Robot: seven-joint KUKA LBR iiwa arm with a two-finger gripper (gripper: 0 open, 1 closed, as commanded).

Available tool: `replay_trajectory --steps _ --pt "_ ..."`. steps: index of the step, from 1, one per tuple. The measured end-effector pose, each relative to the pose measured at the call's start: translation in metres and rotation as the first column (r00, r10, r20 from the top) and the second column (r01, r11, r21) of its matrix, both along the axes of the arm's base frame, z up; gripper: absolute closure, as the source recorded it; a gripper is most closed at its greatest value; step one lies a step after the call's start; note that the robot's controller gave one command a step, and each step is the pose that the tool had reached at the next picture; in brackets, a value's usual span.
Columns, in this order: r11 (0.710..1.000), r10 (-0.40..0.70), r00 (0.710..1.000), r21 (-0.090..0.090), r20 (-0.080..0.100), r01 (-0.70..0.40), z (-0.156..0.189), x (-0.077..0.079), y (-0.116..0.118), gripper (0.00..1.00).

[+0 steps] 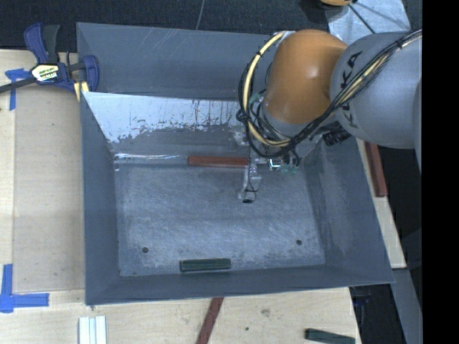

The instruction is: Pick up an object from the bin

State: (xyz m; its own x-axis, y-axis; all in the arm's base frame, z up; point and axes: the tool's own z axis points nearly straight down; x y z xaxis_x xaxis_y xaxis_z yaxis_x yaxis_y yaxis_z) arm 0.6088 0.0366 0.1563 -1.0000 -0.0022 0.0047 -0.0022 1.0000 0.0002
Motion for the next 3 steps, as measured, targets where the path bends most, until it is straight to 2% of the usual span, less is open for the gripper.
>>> replay_trajectory --steps 1,2,3 --pt "1.0 -0.001 1.0 0.0 0.008 0.001 0.005 0.002 0.0 0.0" --pt "0.997 -0.075 0.997 0.001 0.013 0.075 -0.036 0.014 0.006 0.0" --pt "0.991 -0.132 0.991 0.002 0.01 0.132 -0.083 0.001 -0.015 0.0"
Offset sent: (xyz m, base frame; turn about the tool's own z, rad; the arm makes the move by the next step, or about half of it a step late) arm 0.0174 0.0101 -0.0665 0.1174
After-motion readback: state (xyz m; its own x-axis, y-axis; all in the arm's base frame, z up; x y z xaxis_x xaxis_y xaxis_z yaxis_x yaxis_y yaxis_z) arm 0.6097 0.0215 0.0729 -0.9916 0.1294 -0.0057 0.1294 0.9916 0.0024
